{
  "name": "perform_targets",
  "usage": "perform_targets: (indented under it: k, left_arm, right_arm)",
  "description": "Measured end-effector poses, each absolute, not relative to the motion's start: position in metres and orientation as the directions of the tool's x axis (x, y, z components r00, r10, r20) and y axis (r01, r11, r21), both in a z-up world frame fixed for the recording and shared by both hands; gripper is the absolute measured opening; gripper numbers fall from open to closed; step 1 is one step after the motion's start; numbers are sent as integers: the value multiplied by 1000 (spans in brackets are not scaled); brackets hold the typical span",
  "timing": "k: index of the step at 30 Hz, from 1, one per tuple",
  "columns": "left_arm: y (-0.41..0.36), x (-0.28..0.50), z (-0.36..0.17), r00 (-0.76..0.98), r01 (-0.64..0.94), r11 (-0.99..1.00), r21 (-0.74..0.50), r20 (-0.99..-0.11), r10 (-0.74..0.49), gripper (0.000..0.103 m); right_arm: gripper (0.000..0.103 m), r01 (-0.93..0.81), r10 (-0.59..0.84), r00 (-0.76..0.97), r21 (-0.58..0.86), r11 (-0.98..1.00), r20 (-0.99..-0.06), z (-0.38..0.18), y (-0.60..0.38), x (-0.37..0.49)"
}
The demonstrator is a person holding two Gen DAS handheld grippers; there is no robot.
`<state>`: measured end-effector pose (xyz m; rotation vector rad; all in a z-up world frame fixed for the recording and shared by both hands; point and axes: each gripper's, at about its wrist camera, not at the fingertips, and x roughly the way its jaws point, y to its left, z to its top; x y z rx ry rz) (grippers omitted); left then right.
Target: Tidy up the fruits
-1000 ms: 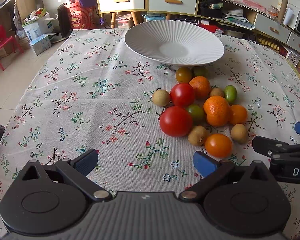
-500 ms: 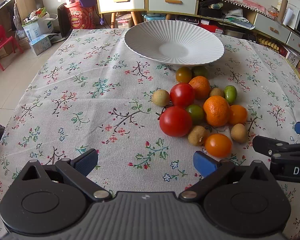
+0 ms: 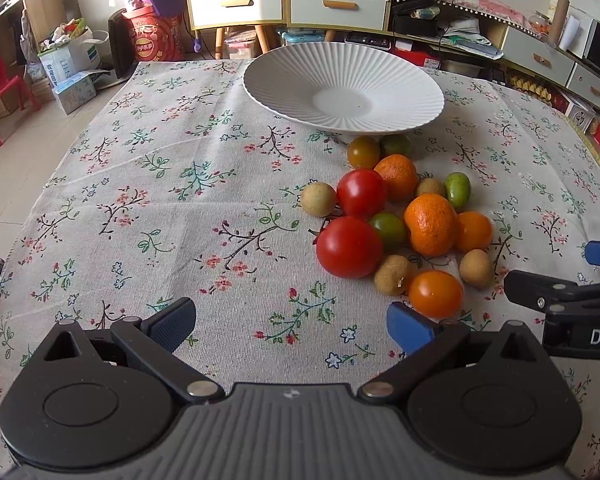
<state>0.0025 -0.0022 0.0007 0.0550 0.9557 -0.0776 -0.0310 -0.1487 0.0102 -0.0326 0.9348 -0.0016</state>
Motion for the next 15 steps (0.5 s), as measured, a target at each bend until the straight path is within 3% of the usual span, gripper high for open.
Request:
perform_targets:
  k: [15]
  left_arm:
    - [-1,6,3,595,178,984,-27,-793,-129,97]
  right_arm:
    - [103,-102,113,586,65,993,-803,19,-154,-27]
